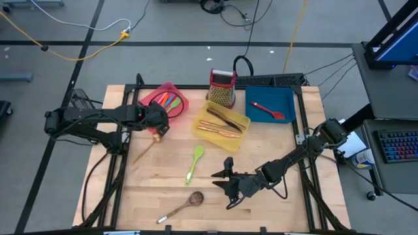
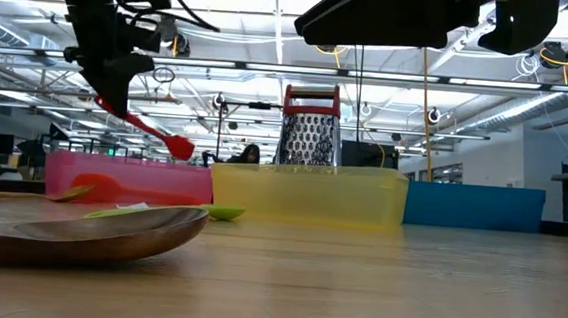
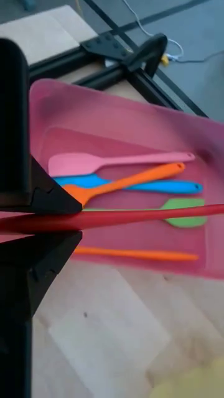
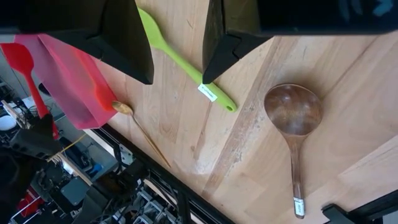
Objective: Pick & Place Kitchen Items
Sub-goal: Put the red spatula into the red bin, then put the gold serving spoon into the blue bin
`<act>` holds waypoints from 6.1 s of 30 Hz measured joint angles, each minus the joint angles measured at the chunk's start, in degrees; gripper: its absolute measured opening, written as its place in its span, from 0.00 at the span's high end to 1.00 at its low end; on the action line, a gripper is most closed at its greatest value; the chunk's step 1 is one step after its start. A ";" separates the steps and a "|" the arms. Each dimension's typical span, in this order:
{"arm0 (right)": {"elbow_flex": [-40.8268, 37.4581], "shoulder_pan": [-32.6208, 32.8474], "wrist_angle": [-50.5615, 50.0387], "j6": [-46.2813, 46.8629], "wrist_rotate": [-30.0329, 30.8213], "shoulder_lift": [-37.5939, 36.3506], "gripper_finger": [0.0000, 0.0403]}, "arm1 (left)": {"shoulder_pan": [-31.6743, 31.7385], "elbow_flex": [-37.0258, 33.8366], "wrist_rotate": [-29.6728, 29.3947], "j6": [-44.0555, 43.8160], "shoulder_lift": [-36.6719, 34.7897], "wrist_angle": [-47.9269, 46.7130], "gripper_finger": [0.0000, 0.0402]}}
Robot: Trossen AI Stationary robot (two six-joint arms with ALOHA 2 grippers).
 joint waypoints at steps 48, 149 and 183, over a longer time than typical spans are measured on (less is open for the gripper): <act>0.00 0.00 -0.39 2.61 -0.03 0.00 0.68 | 18.78 -15.51 6.05 21.70 0.07 18.31 0.60; 0.02 -0.37 0.00 12.90 -0.09 0.00 0.68 | -21.09 -24.08 16.33 -18.25 -3.28 18.96 0.96; -0.04 -16.24 20.07 32.50 -5.83 6.21 0.68 | -30.58 -24.01 -2.21 7.40 -3.32 72.82 0.96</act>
